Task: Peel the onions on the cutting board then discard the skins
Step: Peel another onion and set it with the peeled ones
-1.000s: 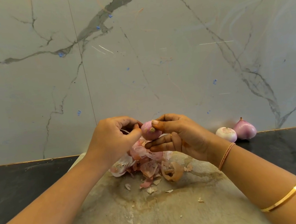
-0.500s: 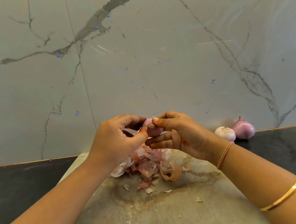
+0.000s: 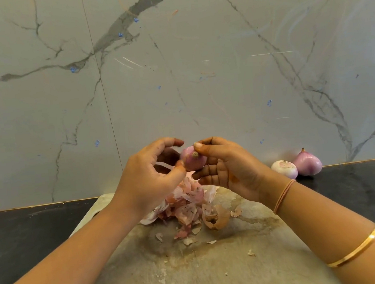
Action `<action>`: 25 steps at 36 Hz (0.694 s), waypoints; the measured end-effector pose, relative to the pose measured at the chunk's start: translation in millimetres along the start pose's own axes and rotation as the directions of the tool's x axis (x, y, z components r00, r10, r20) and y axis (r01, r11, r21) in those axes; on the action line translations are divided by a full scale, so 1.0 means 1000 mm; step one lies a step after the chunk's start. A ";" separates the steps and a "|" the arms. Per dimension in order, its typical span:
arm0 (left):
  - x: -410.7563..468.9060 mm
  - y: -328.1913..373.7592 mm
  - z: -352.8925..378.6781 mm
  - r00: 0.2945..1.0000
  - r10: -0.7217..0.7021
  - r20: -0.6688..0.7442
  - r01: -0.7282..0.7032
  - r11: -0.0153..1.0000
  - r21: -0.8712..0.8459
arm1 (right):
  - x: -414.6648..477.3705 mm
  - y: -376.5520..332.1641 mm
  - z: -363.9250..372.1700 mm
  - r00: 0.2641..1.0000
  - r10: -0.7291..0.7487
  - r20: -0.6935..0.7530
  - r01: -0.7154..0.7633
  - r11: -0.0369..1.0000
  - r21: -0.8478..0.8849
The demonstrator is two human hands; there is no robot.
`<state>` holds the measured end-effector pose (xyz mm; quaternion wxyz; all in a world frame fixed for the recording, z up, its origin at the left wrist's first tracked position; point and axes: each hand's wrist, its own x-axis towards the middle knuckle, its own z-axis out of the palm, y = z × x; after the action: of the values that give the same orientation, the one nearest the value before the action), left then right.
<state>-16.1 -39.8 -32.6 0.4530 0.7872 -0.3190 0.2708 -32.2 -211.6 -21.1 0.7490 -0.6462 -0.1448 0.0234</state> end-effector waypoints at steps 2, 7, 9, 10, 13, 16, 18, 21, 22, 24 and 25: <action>0.000 0.000 0.000 0.996 0.059 0.062 -0.060 0.998 0.010 | 0.000 0.000 -0.002 1.000 -0.001 -0.026 0.001 1.000 -0.019; 0.001 -0.002 -0.001 0.977 0.164 0.138 -0.162 0.986 -0.031 | 0.001 0.003 -0.003 0.999 0.036 -0.022 -0.037 0.999 -0.007; 0.001 -0.002 -0.001 0.973 0.172 0.153 -0.166 0.985 -0.053 | 0.001 0.004 -0.003 0.998 0.055 0.004 -0.055 0.998 0.010; 0.000 -0.002 -0.002 0.972 0.176 0.157 -0.170 0.984 -0.053 | 0.001 0.005 -0.003 0.998 0.061 0.016 -0.061 0.998 0.019; 0.000 -0.001 -0.002 0.967 0.180 0.179 -0.173 0.983 -0.054 | 0.001 0.005 -0.003 0.997 0.069 0.032 -0.070 0.997 0.024; 0.000 -0.002 -0.003 0.959 0.180 0.218 -0.174 0.984 -0.050 | 0.003 0.007 -0.003 0.996 0.082 0.021 -0.081 0.997 -0.009; 0.000 -0.003 -0.001 0.954 0.185 0.234 -0.180 0.983 -0.044 | 0.003 0.007 -0.003 0.996 0.093 0.006 -0.093 0.995 -0.026; 0.002 -0.006 0.000 0.958 0.205 0.200 -0.207 0.978 -0.011 | 0.003 0.005 -0.003 0.995 0.102 -0.004 -0.102 0.995 0.001; 0.002 -0.006 0.001 0.961 0.203 0.190 -0.204 0.979 -0.013 | 0.003 0.005 -0.003 0.995 0.101 -0.006 -0.100 0.995 0.009; 0.003 -0.007 0.000 0.963 0.203 0.176 -0.204 0.979 -0.012 | 0.004 0.004 -0.004 0.995 0.094 -0.013 -0.094 0.995 0.013; 0.003 -0.007 0.000 0.964 0.207 0.169 -0.210 0.978 -0.002 | 0.004 0.005 -0.004 0.996 0.092 -0.020 -0.092 0.996 0.009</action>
<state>-9.1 -37.5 -34.5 0.3870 0.7729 -0.4350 0.2522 -27.0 -213.6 -25.5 0.7511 -0.6494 -0.1071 0.0516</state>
